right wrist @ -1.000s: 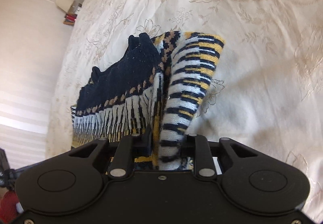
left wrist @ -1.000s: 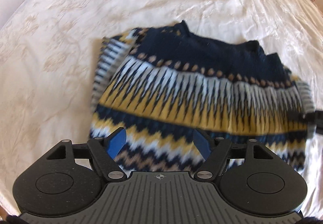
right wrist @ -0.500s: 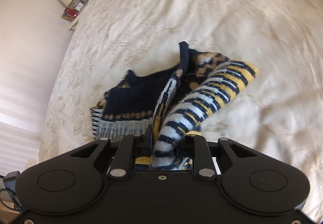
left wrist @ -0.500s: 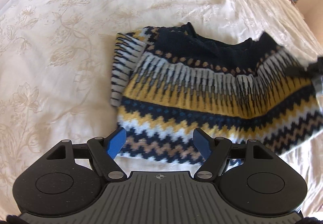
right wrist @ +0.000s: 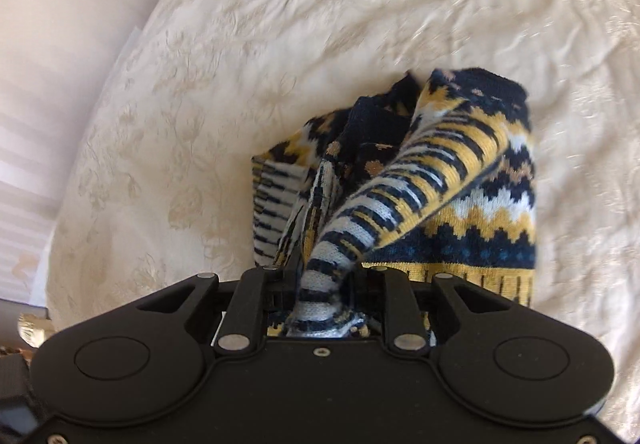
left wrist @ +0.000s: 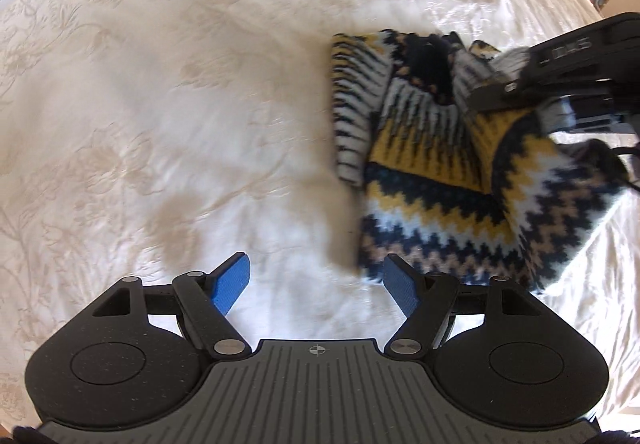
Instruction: Fold small clothes
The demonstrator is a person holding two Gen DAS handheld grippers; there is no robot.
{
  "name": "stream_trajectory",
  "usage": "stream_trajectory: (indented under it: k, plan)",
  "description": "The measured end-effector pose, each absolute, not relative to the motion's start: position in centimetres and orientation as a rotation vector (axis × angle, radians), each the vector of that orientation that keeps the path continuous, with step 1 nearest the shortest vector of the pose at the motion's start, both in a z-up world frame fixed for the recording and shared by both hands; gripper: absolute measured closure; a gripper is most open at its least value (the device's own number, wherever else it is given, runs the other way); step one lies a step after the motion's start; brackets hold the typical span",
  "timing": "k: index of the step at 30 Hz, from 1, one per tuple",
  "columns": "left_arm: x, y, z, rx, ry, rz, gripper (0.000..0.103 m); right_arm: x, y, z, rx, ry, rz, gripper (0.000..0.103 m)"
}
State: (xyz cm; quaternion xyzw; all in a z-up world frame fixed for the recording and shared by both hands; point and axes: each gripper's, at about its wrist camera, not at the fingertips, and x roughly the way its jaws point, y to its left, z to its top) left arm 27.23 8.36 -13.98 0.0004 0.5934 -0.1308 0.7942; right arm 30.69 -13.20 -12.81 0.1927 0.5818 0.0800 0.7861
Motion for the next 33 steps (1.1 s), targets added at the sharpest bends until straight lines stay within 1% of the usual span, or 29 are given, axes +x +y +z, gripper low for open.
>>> stream_trajectory:
  k: [7,11,15,20,23,27,28,30,33]
  plan:
    - [27.7,9.6,-14.5,-0.006,1.298,-0.291,0.031,31.8,-10.1,-14.5,0.305,1.291,0.172,0.068]
    - [28.1,9.5,-15.0,-0.001,1.314,-0.310,0.031,31.7,-8.7,-14.1,0.256,1.288,0.230,0.056]
    - [28.5,9.4,-15.0,0.004,1.319,-0.323,0.031,30.9,-8.4,-12.2,0.323,1.209,0.374,0.056]
    - [29.4,9.9,-14.4,0.007,1.309,-0.329,0.031,29.4,-10.4,-10.4,0.357,1.100,0.330,0.056]
    - [30.8,9.8,-14.2,-0.003,1.304,-0.332,0.031,27.5,-11.6,-10.4,0.281,1.077,0.269,0.056]
    - [33.0,9.7,-13.6,-0.052,1.292,-0.348,0.031,24.4,-11.9,-10.2,0.111,1.052,0.263,0.056]
    - [33.6,9.6,-13.5,-0.065,1.293,-0.355,0.031,23.6,-11.4,-10.3,0.064,1.043,0.272,0.054]
    - [34.7,9.0,-13.4,-0.100,1.292,-0.376,0.031,21.7,-10.2,-10.2,-0.025,1.018,0.302,0.044]
    - [36.2,8.0,-13.3,-0.145,1.295,-0.409,0.031,19.2,-7.5,-10.6,-0.176,0.970,0.360,0.039]
